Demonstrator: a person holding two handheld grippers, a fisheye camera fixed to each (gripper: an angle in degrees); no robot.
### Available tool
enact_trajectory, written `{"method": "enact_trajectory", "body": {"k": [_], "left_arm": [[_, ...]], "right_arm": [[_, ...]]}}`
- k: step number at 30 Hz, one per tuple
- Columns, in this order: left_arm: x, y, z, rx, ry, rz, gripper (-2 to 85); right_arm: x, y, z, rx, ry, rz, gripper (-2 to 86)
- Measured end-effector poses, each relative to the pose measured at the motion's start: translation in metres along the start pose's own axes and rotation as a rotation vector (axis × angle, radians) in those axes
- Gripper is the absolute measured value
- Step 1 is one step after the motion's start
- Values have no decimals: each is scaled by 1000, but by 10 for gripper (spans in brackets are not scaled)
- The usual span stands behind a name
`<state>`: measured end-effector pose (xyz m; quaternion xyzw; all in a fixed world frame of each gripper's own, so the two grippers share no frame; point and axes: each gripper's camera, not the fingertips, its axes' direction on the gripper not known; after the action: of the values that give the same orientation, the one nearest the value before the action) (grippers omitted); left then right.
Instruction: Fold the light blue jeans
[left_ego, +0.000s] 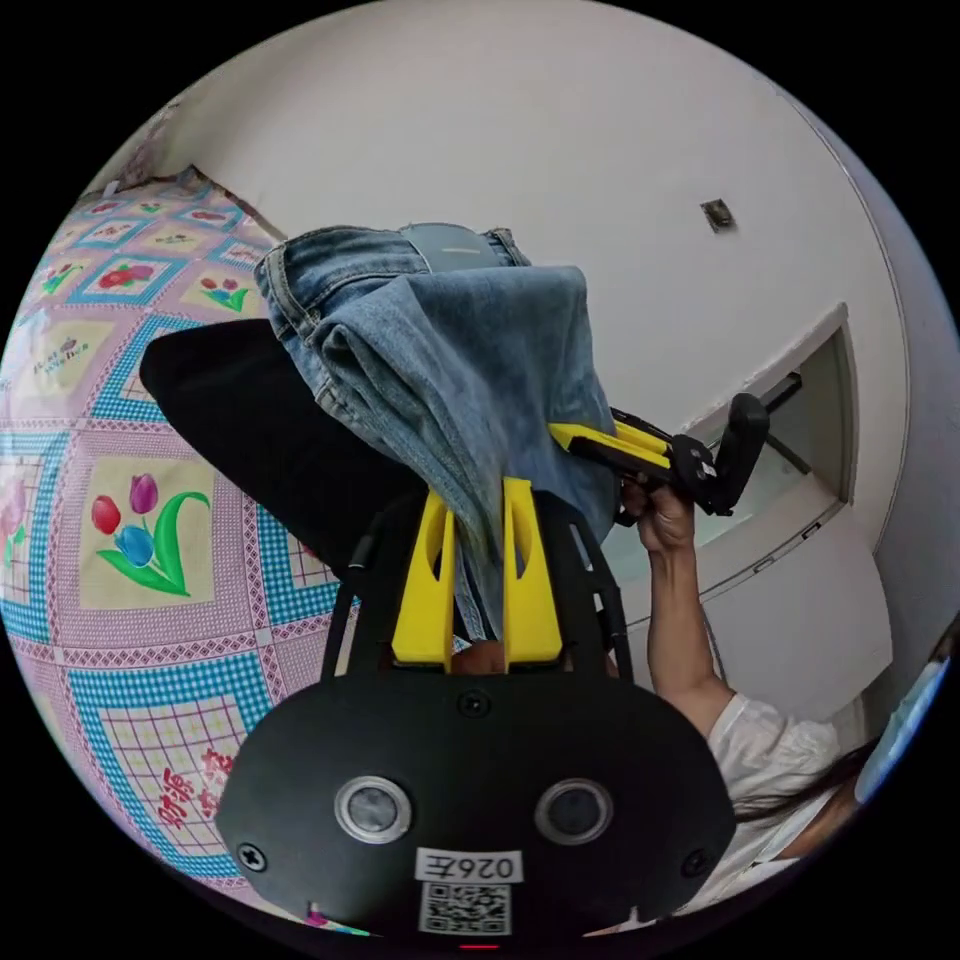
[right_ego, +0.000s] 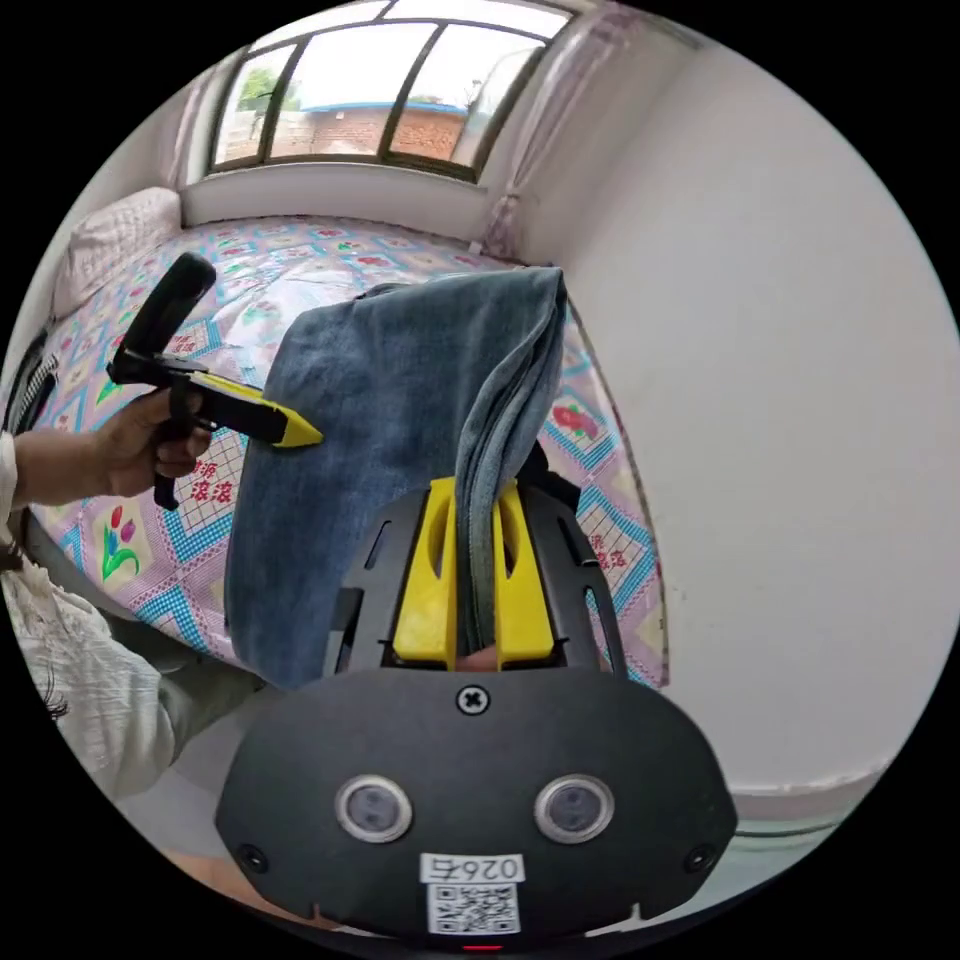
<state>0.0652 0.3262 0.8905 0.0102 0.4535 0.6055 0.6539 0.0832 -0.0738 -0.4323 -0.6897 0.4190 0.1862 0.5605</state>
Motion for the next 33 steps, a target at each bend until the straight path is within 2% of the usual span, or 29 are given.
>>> {"method": "enact_trajectory", "body": {"k": [3, 5, 6, 7, 12, 13, 17, 19, 21, 22, 27, 30, 33], "left_arm": [[-46, -10, 46, -65, -85, -96, 70], [-64, 3, 45, -7, 49, -151, 40], [-72, 14, 40, 17, 114, -176, 5], [-78, 25, 33, 16, 111, -190, -1], [-95, 97, -20, 71, 104, -234, -9], [-96, 119, -36, 104, 85, -257, -9], [-89, 183, -73, 178, -31, -341, -10], [-79, 217, -90, 215, -98, -402, -10], [-71, 238, -100, 247, -134, -443, -10], [-64, 251, -106, 269, -154, -465, -10], [-21, 292, -135, 402, -272, -505, -10], [16, 317, -157, 489, -374, -498, -10], [55, 345, -179, 578, -485, -485, -10]], "right_arm": [[60, 6, 103, -144, -101, 94, 43], [66, 28, 187, -319, -100, 116, 77], [64, 35, 199, -335, -118, 118, 78], [68, 47, 198, -257, -121, 170, 78], [96, 93, 139, -45, -64, 335, 47], [97, 103, 110, 54, -62, 358, 37], [70, 132, 39, 388, -238, 351, 6], [49, 135, 46, 366, -306, 309, -4], [22, 131, 69, 240, -354, 205, -8], [3, 127, 87, 122, -340, 127, -9], [-14, 134, 69, 80, -145, 105, -9], [-9, 156, 15, 231, -109, 256, -9], [-37, 188, -64, 499, -106, 305, -10]]}}
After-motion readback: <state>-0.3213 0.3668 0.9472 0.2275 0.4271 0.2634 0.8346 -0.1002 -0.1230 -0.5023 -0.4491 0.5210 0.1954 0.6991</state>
